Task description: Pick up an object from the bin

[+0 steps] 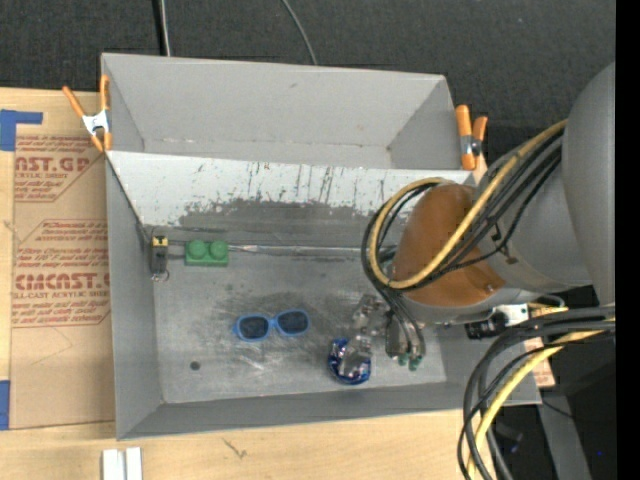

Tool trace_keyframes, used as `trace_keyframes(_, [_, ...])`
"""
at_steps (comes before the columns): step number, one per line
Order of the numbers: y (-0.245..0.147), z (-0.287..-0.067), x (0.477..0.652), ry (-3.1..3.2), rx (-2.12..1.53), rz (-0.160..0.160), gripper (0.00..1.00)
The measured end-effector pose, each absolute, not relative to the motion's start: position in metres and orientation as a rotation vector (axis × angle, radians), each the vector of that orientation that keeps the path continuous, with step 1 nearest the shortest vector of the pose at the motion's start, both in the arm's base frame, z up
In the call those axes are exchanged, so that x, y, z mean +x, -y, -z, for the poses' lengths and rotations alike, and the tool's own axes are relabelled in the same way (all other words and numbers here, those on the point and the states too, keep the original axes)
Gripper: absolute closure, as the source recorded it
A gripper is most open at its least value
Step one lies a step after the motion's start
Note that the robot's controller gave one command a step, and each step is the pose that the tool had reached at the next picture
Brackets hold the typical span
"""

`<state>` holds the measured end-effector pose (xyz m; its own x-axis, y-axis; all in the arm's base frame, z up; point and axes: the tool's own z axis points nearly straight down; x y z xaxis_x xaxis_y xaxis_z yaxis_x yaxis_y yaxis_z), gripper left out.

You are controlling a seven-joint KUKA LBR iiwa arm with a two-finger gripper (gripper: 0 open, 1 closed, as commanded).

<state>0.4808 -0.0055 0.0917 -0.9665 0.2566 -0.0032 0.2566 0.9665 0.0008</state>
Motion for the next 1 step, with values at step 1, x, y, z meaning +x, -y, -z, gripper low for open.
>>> trace_keyframes(1, [-0.0135, -0.2191, 0.4815, -3.107, 0.401, -0.003, 1.00])
